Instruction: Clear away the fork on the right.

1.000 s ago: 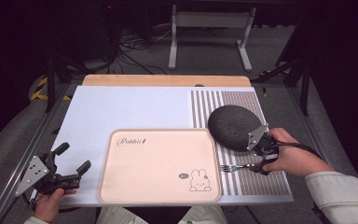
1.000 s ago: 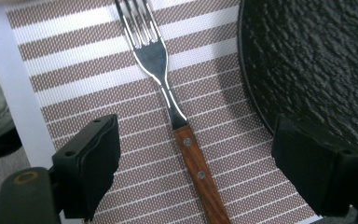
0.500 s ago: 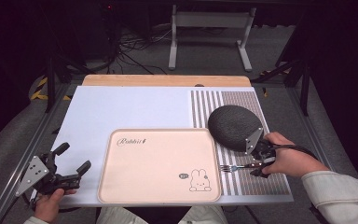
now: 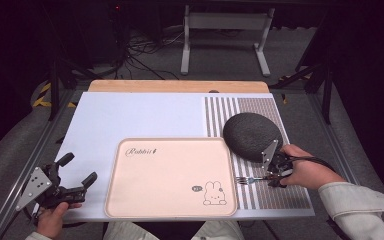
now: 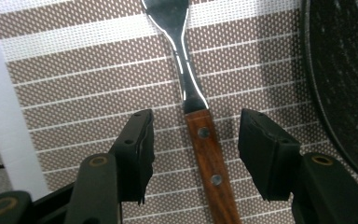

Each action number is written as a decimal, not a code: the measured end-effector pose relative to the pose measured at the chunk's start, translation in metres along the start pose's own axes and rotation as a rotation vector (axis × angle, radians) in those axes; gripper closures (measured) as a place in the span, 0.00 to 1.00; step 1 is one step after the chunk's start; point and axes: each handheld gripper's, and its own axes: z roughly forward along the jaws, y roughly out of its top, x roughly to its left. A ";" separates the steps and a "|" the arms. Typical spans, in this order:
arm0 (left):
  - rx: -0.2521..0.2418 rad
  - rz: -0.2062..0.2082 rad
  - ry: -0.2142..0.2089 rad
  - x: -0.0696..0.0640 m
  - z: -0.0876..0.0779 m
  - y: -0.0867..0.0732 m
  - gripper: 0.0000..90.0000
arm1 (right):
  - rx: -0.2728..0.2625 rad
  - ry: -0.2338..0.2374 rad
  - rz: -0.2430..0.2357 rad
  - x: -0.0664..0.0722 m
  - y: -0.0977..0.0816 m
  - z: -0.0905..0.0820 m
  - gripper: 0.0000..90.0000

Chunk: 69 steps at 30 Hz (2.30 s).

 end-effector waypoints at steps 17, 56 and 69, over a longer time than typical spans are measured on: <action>-0.001 0.002 -0.003 0.000 0.000 0.000 0.03 | 0.016 0.008 -0.047 -0.004 -0.001 0.003 0.74; -0.002 0.001 -0.002 0.000 0.000 0.000 0.03 | 0.041 0.048 -0.093 -0.002 0.002 0.004 0.87; -0.004 -0.003 0.000 0.000 0.000 0.000 0.03 | 0.011 0.045 -0.068 -0.001 0.000 -0.006 0.88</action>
